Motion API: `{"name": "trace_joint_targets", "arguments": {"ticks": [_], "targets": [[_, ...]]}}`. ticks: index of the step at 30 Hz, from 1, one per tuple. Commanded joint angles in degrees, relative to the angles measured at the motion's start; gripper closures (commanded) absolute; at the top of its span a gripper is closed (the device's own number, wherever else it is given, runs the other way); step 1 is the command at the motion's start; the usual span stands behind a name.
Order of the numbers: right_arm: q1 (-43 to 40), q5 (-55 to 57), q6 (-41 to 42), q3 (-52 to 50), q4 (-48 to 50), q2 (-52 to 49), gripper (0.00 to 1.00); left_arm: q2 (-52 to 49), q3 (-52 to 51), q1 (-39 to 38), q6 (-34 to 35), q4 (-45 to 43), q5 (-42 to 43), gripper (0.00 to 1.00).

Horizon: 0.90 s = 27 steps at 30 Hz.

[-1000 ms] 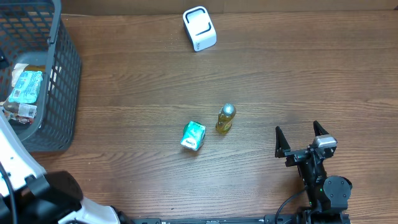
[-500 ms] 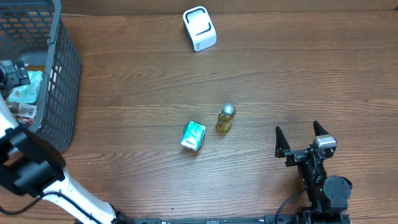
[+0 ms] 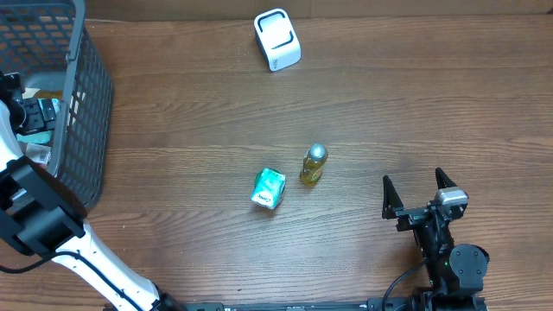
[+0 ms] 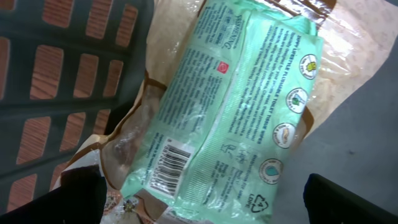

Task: Scan the item barcode
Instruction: 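Move the left gripper back into the basket toward the next item, then grasp the light-green tissue pack in the basket and lift it out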

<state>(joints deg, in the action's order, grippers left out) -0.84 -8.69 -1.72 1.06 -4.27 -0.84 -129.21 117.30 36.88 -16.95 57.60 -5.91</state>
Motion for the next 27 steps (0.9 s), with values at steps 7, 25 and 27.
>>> {"name": "trace_joint_targets", "arguments": {"ticks": [7, 25, 27], "targets": [[-0.31, 0.24, -0.26, -0.61, 0.24, 0.68, 0.0, -0.68, 0.07, 2.34, -0.59, 0.39, 1.53, 0.0], [-0.31, 0.24, -0.26, -0.61, 0.24, 0.68, 0.0, -0.81, -2.27, 2.51, -0.94, -2.36, 1.75, 0.01], [-0.31, 0.24, -0.26, -0.61, 0.24, 0.68, 0.0, -0.81, -2.73, 2.51, -2.45, -2.84, 3.65, 0.0]]}}
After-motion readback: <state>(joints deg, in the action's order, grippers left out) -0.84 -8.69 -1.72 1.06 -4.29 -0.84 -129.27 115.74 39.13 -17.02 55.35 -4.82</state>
